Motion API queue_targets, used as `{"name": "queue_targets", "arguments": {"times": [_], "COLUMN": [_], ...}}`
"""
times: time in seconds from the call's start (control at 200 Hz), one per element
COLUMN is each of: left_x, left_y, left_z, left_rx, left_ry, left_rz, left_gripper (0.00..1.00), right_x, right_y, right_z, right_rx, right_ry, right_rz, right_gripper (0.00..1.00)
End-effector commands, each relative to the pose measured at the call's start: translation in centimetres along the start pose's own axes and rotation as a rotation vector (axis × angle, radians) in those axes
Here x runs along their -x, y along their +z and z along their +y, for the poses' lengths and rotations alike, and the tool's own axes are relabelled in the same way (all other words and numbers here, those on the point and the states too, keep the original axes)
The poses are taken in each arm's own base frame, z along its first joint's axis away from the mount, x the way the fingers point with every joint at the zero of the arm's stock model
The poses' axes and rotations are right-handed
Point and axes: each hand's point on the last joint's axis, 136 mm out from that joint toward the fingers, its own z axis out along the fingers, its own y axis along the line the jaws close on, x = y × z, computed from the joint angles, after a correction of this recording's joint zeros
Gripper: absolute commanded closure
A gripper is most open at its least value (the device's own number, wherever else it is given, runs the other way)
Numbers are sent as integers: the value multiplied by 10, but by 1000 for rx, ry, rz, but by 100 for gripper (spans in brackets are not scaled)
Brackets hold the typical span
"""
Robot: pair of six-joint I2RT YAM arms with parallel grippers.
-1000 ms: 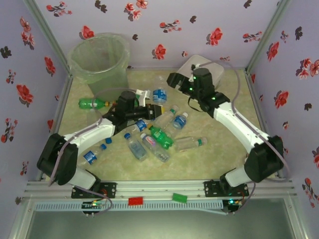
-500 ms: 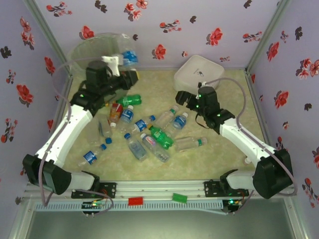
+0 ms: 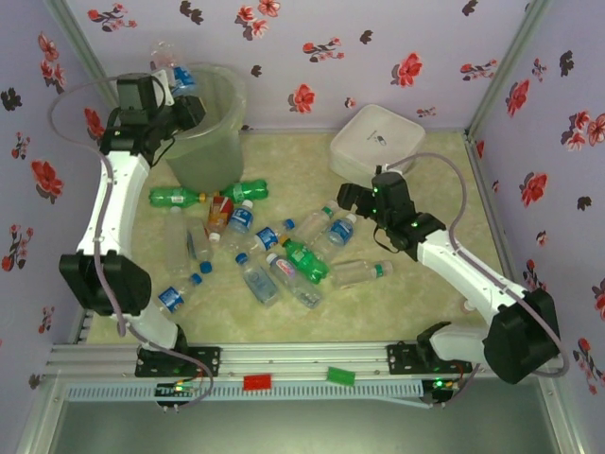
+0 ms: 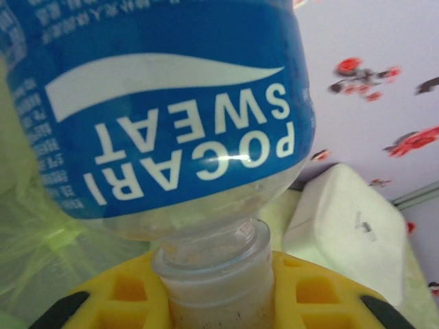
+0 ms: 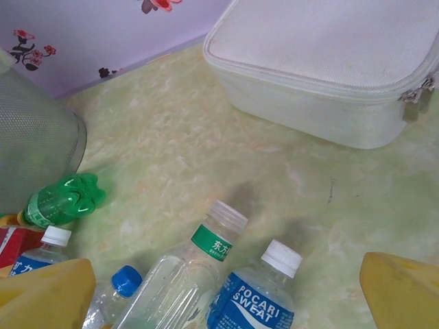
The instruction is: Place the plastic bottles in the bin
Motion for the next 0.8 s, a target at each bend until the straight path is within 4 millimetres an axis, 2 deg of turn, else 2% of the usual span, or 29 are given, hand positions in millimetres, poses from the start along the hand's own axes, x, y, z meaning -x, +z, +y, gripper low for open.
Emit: {"name": "queue_targets", "arguments": {"times": [0.0,0.105,0.215,0.265,0.425,0.56,0.685,0.795], "left_x": [-21,-32,-34,-33,-26,-12,1,12], "left_y": [11,22,29,31,32,26,12,-10], "left_z": [22,33,38,40,39,32,26,21], "left_rx": [83,111,124,132,131,123,131,149], "left_ry": [2,-5,0,1,4,12,29,49], "left_rz": [112,155,168,171,162,130,101,53], "left_gripper": [100,97,84,76,41,23,20,19], "right_x": [19,21,23,22,20,22,25,27], "right_y": [-10,-8,-7,-6,-2,-1,-2,0], "right_z": [1,1,7,9,10,15,21,22], "right_rx": [-32,-43,-35,-41,-59,-47,-17,-10], "right_ry": [-11,4,3,-4,-23,-36,-46,-37], "right_rz": [-61,-73,-77,-72,-54,-52,-59,-81], "right_gripper": [0,0,0,0,0,0,0,0]}}
